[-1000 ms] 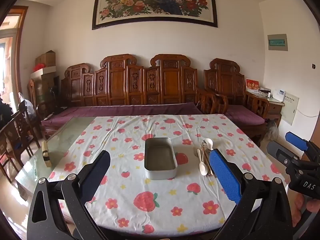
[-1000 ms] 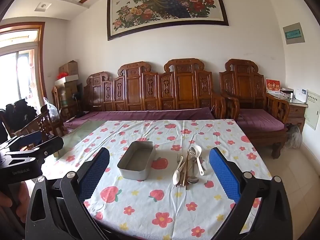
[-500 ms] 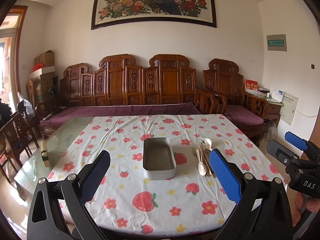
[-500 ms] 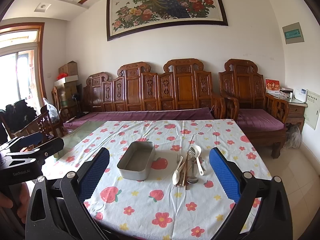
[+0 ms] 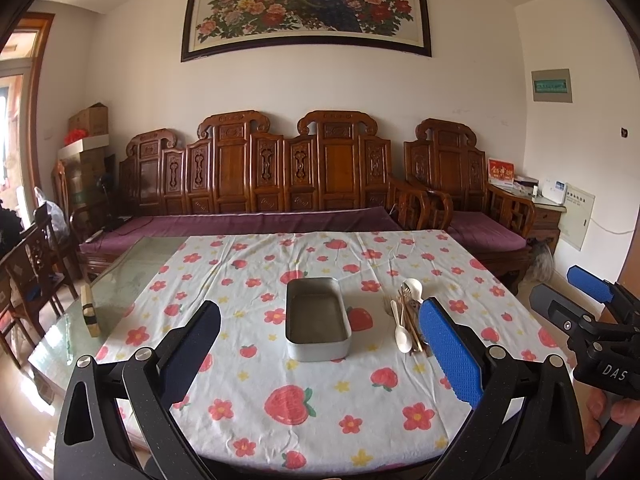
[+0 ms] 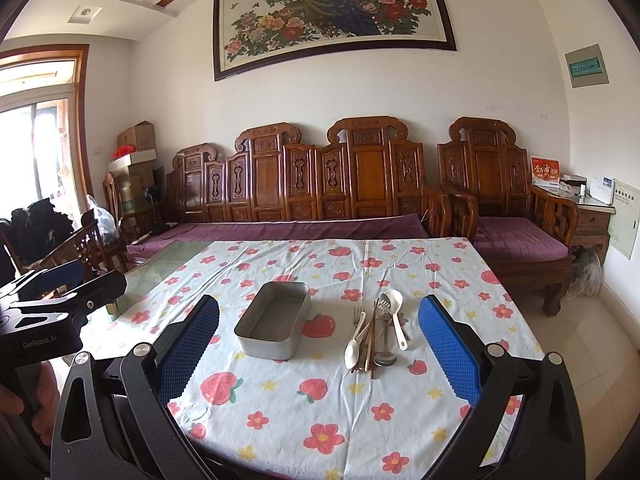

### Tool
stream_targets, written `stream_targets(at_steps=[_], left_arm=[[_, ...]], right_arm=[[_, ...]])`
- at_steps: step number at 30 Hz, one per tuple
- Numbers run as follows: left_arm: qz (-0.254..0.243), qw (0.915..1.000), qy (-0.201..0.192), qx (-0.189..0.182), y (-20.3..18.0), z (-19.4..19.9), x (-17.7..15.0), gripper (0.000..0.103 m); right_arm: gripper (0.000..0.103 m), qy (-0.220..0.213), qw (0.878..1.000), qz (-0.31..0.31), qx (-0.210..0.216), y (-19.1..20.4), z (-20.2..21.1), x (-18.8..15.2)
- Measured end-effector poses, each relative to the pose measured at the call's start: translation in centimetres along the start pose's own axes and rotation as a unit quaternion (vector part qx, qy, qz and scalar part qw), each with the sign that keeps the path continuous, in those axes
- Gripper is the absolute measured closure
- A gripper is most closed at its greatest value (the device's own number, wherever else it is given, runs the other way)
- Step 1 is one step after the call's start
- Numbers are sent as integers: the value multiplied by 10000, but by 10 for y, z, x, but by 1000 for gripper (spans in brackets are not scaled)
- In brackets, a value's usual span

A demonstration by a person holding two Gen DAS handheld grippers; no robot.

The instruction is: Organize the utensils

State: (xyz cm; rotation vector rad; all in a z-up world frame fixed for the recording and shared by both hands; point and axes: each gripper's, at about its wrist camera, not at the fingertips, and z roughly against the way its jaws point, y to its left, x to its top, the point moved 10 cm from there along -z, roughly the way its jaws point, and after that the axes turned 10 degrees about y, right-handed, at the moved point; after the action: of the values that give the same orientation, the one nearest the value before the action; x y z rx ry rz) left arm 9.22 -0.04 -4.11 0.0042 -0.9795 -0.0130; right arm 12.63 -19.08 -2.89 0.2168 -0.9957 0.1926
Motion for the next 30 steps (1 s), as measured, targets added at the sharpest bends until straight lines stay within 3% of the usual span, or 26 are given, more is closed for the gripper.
stream_targets(at_steps=[30], left_arm=[[2,10000,-24,-4,-3,1,3,6]], right_arm=[[3,-14,10000,-5,2,0,1,0]])
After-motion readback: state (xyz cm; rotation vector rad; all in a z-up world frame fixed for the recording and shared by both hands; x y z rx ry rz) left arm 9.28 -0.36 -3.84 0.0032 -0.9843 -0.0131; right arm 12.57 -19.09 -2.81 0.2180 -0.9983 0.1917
